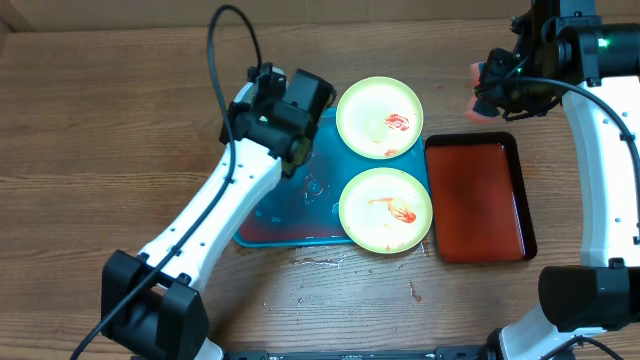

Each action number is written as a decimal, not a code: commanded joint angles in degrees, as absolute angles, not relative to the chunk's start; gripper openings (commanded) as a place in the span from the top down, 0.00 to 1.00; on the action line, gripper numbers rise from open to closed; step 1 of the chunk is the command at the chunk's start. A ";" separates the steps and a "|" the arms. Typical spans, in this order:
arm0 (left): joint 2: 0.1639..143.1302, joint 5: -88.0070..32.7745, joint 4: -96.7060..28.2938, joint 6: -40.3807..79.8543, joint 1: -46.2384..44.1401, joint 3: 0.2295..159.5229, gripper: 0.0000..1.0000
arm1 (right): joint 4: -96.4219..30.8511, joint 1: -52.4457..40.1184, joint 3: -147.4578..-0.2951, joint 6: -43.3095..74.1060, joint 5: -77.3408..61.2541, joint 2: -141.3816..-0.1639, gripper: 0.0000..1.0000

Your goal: Clean dirty plates on tray and stack at the side

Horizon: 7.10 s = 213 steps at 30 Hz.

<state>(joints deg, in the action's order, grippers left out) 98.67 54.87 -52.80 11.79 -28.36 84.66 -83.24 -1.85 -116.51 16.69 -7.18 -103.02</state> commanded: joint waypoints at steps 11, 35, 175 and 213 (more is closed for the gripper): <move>96.97 81.30 -50.85 14.17 -37.34 85.03 0.96 | -84.12 -1.48 -117.10 16.71 -6.44 -101.58 0.96; 96.97 81.34 -50.50 14.20 -37.95 85.03 0.96 | -84.75 -1.48 -117.10 16.71 -6.02 -101.58 0.96; 130.08 -25.12 -62.59 17.17 -28.14 95.64 0.96 | -86.08 -1.48 -117.05 16.27 -6.02 -101.69 0.96; 121.49 -0.08 -71.31 12.05 -17.91 99.53 0.96 | -40.64 -28.27 -82.85 47.42 -12.29 -103.04 0.96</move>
<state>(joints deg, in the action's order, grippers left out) 122.78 -0.99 -71.50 12.91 -17.89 98.67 -44.40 -26.85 -86.61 38.48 -14.24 -102.98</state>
